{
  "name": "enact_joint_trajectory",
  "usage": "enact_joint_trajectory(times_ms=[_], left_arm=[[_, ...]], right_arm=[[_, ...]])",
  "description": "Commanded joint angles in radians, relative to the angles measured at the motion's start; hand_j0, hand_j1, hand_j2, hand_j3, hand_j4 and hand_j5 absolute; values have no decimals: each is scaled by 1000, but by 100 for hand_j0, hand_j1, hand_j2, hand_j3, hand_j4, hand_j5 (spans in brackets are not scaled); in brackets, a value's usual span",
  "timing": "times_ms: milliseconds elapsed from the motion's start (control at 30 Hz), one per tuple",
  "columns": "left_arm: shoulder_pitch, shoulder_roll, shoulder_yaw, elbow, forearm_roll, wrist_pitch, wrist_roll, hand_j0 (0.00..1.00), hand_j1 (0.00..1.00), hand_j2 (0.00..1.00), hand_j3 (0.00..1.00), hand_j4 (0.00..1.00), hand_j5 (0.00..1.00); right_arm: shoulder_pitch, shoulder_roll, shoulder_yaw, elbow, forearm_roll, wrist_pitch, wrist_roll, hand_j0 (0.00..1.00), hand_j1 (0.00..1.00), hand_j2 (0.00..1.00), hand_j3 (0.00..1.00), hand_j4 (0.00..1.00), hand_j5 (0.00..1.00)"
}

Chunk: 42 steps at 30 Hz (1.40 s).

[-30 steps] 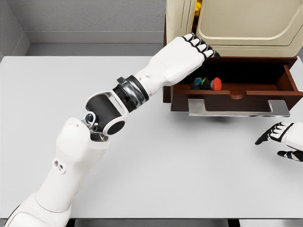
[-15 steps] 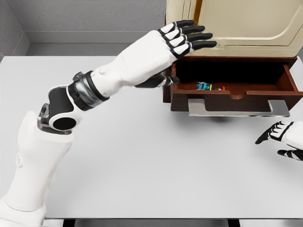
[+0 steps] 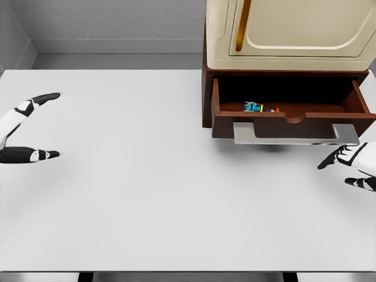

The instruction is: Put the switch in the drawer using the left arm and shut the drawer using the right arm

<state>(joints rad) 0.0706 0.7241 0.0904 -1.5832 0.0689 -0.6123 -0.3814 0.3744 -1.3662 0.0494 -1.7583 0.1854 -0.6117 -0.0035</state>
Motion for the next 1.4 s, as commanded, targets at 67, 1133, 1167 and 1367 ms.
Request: enact_joint_trajectory(times_ms=[67,1133,1167,1367], left_arm=[[0,-31,19,97,-49,1,1,100,100,100,100,100,100],[0,-118,65,65,-51,1,-60,100,100,100,100,100,100],[0,-118,65,63,-49,1,-60,100,100,100,100,100,100],[2,-120,65,63,-51,1,-60,100,100,100,100,100,100]], right_arm=[[0,2,-3,-1,-27,1,-6,71,71,71,71,71,71],[21,-34,9,-4,29,1,3,67,67,67,67,67,67],[21,-34,9,-7,28,1,3,67,67,67,67,67,67],[20,-27,4,-9,23,1,3,68,68,68,68,68,68]])
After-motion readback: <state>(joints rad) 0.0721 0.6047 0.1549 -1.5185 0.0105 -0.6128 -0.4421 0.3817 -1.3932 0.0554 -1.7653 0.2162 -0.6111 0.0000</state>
